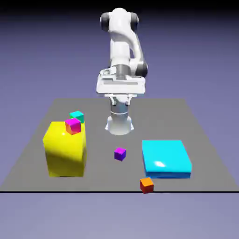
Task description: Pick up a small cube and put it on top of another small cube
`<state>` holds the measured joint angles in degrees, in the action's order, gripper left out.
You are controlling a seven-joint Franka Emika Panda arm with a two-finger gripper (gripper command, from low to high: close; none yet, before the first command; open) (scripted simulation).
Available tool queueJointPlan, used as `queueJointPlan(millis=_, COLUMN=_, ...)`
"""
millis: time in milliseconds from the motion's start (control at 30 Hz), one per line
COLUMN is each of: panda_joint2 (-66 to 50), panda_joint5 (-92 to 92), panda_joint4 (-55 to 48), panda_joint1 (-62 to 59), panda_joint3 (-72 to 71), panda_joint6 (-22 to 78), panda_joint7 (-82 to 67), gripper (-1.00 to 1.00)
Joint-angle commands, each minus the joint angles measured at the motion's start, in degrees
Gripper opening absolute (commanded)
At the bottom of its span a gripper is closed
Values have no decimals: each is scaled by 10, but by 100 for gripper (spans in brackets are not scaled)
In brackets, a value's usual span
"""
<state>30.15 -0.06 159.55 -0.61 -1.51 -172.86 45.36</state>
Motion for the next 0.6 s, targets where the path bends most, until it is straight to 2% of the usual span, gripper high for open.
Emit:
queueJointPlan(millis=0, panda_joint2=-21, panda_joint5=0, panda_joint4=-12, panda_joint1=-11, panda_joint3=-13, panda_joint6=10, panda_joint7=24, gripper=0)
queueJointPlan(millis=567, panda_joint2=-374, panda_joint5=-9, panda_joint4=-216, panda_joint1=-193, panda_joint3=-225, panda_joint6=171, panda_joint7=433, gripper=0)
